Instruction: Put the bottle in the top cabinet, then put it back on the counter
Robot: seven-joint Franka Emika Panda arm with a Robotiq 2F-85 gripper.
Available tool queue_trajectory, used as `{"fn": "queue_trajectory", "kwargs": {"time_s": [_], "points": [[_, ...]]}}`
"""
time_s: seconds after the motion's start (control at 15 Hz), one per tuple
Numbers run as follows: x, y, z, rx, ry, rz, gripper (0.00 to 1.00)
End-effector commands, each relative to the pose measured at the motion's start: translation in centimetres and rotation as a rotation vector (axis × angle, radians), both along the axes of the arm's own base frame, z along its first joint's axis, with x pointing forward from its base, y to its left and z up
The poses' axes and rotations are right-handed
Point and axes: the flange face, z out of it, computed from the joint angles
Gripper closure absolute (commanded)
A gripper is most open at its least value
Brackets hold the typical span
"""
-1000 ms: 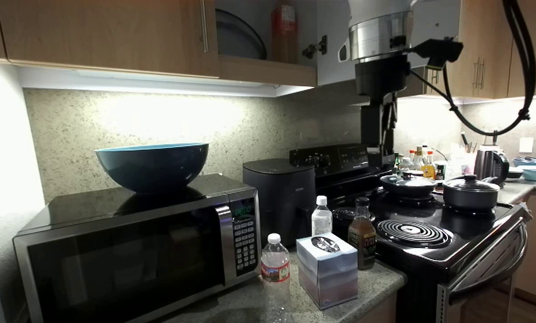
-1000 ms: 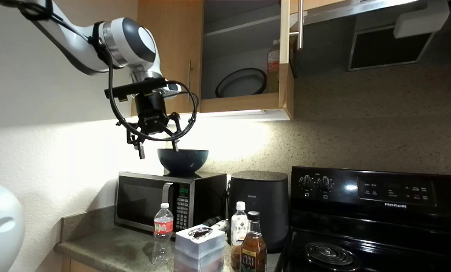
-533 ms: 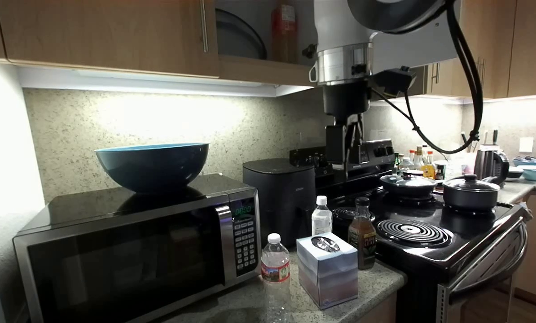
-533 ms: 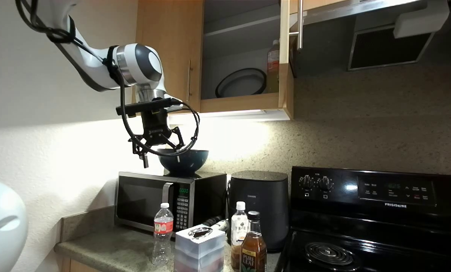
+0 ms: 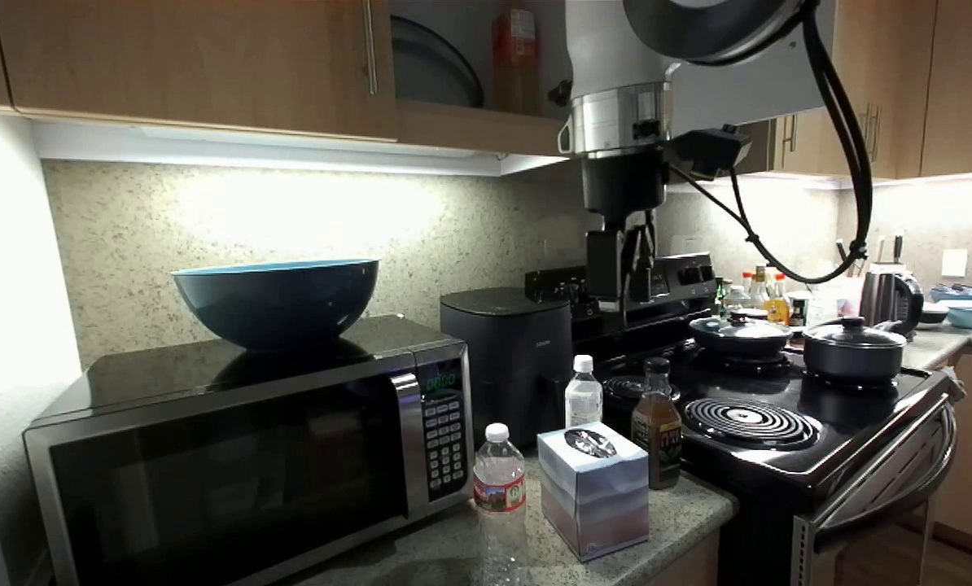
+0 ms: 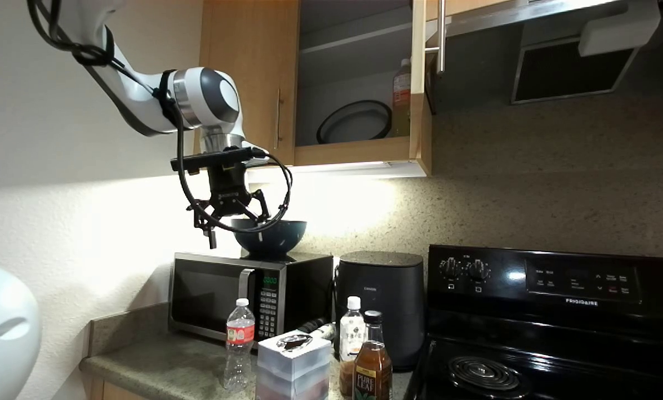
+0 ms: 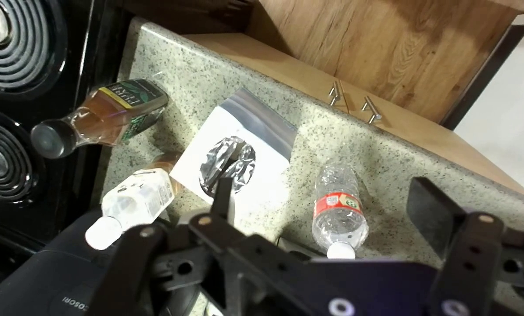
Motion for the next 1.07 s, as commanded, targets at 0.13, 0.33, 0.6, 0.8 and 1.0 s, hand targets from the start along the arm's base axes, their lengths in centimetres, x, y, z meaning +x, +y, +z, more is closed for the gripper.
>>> {"fn": "queue_trajectory", "kwargs": {"time_s": [0.13,0.33,0.6,0.8,1.0], "points": [[0.7,2.9,-4.1,0.169,0.091,-0.092,0.00],[1.2,4.8,-5.4,0.187,0.087,-0.141,0.00],[1.3,5.0,-5.9,0.164,0.096,-0.134,0.00],[1.3,5.1,-6.0,0.163,0.097,-0.138,0.00],[2.4,5.1,-7.1,0.181,0.098,-0.156,0.00]]}}
